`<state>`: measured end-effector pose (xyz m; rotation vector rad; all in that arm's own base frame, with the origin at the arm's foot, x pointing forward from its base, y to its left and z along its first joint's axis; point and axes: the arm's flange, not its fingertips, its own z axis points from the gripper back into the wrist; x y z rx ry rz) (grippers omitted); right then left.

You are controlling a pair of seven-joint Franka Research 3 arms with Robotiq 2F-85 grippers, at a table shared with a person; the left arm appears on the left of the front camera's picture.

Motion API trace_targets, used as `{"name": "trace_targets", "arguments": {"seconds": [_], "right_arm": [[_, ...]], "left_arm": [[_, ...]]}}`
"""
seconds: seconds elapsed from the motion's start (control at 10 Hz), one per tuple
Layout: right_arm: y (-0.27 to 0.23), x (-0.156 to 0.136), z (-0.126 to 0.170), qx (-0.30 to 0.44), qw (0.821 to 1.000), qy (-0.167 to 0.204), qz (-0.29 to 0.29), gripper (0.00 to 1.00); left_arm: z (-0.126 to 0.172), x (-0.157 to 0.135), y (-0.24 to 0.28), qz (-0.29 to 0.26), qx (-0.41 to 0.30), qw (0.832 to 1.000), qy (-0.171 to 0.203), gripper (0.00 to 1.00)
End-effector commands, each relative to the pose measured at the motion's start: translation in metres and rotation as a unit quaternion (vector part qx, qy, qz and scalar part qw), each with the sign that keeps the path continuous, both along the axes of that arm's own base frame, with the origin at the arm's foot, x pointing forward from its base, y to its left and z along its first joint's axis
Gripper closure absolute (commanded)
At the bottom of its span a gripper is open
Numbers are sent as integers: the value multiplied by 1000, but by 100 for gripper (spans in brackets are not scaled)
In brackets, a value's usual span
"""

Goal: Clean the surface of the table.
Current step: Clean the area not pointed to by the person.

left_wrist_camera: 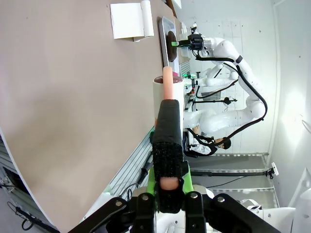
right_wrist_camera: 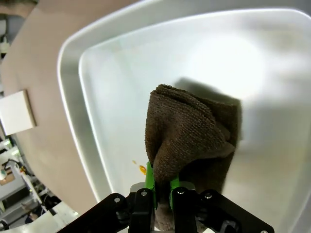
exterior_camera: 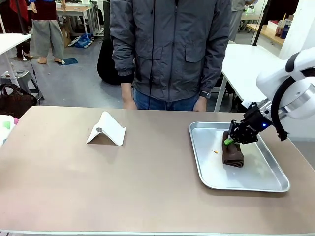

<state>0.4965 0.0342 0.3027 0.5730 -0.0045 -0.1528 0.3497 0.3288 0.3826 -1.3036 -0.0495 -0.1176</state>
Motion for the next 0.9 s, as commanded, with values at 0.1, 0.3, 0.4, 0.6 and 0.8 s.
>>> {"name": "trace_targets", "arguments": {"seconds": [0.1, 0.3, 0.4, 0.6, 0.8], "right_arm": [[30, 6, -6, 39, 999, -17, 30, 87], [55, 3, -5, 45, 997, -20, 61, 87], [66, -2, -6, 40, 996, -20, 79, 87], [74, -10, -5, 33, 993, -19, 108, 87], [75, -20, -3, -30, 989, -27, 139, 87]], "left_arm": [[5, -1, -4, 11, -4, 1000, 1, 78], [5, -1, -4, 11, -4, 1000, 1, 78], [5, -1, -4, 11, -4, 1000, 1, 78], [5, -1, -4, 11, -4, 1000, 1, 78], [5, -1, -4, 11, -4, 1000, 1, 78]]}}
